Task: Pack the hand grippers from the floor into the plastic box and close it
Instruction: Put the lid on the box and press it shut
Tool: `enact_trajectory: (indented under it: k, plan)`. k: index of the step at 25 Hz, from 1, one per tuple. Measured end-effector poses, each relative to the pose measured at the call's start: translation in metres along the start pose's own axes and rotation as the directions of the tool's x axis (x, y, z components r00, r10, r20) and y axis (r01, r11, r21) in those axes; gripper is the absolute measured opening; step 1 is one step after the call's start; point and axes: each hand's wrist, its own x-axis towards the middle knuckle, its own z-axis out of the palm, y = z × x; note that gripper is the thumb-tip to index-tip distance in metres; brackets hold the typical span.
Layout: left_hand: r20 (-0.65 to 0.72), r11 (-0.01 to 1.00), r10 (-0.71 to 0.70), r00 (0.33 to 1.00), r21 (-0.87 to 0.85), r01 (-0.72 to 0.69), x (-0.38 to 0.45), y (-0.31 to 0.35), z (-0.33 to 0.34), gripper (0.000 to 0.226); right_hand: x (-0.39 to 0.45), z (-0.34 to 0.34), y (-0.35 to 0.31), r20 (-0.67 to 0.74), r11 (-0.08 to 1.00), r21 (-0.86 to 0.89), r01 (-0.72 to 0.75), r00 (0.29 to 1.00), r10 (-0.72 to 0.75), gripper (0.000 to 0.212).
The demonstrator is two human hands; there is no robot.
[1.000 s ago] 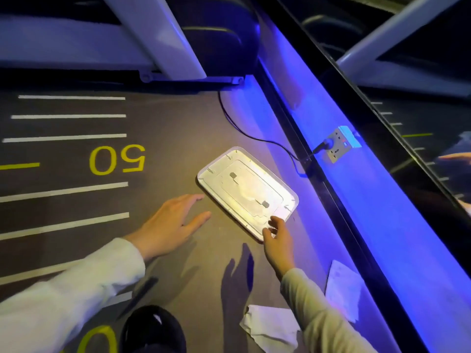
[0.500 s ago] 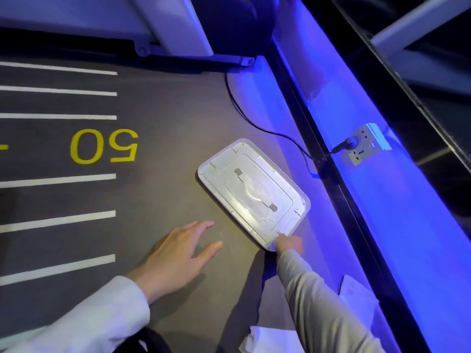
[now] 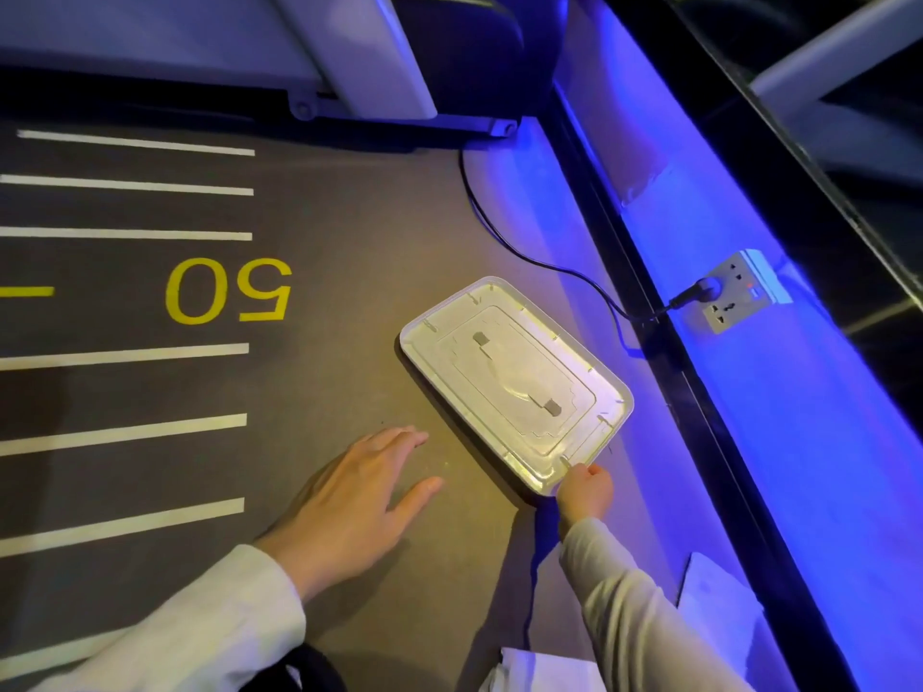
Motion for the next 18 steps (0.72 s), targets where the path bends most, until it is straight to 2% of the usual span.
enact_trajectory:
  k: [4, 7, 9, 11, 14, 18]
  plan:
    - [-0.029, 0.999, 0.015, 0.999, 0.037, -0.014, -0.005, 0.004, -0.007, 0.057, -0.031, -0.004, -0.003, 0.019, 0.965, 0.253, 0.062, 0.997, -0.069, 0.019]
    - [-0.074, 1.000, 0.024, 0.997, 0.017, -0.023, -0.010, 0.011, -0.016, 0.056, -0.063, -0.010, -0.015, 0.052, 0.927, 0.333, 0.174, 0.978, -0.202, 0.018]
    - [-0.119, 1.000, 0.015, 0.993, 0.011, -0.014, -0.016, 0.015, -0.026, 0.056, -0.089, -0.012, -0.021, 0.113, 0.883, 0.390, 0.259, 0.939, -0.325, 0.009]
    - [-0.146, 1.000, -0.014, 0.989, 0.016, 0.016, -0.028, 0.020, -0.039, 0.058, -0.123, -0.014, -0.029, 0.189, 0.827, 0.449, 0.340, 0.868, -0.459, 0.012]
    - [-0.177, 0.998, -0.066, 0.982, 0.001, 0.067, -0.050, 0.027, -0.065, 0.062, -0.181, -0.016, -0.046, 0.205, 0.710, 0.493, 0.503, 0.726, -0.656, 0.008]
    - [-0.283, 0.980, -0.134, 0.950, -0.179, 0.085, -0.084, 0.037, -0.104, 0.069, -0.252, -0.026, -0.071, 0.234, 0.557, 0.559, 0.614, 0.528, -0.817, 0.014]
